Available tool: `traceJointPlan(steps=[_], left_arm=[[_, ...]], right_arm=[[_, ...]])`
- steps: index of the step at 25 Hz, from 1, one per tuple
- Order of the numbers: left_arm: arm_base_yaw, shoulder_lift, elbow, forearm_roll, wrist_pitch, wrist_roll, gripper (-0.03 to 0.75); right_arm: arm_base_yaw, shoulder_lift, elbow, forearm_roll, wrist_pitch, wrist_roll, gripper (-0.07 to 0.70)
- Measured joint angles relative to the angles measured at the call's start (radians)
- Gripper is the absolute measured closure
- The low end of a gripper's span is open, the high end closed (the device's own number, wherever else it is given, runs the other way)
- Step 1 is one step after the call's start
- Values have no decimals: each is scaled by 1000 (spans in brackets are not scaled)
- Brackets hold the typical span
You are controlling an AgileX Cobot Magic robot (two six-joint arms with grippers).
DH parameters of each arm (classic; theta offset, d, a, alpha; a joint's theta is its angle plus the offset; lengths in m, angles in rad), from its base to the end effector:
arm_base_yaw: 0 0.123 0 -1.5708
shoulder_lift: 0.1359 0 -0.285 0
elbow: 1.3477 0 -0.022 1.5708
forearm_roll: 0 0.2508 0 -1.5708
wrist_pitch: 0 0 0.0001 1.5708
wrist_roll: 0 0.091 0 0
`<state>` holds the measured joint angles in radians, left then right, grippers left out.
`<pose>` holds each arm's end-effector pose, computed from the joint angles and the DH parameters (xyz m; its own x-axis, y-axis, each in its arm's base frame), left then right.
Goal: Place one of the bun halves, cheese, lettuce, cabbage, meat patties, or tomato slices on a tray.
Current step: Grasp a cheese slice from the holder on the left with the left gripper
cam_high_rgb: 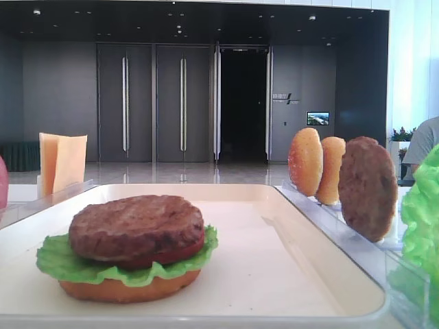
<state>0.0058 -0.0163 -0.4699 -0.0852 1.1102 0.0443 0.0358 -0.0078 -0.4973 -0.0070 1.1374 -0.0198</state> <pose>-0.0062 -0.0070 0.2652 -0.5097 0.0034 -0.8603 0.0630 0.9975 -0.0334 -0.0091 -0.0009 0.2704 -0.5173 -0.0413 -0.8548 -0.0421 0.9989 -0.0227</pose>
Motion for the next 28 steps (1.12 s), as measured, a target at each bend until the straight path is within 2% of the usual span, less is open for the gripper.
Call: traceJointPlan(steps=[5, 13, 28], left_arm=[[0, 0, 0, 0, 0, 0, 383], [0, 0, 0, 0, 0, 0, 468], [0, 0, 0, 0, 0, -4, 475]], right_arm=[[0, 0, 0, 0, 0, 0, 338], [0, 0, 0, 0, 0, 0, 338], [0, 0, 0, 0, 0, 0, 338]])
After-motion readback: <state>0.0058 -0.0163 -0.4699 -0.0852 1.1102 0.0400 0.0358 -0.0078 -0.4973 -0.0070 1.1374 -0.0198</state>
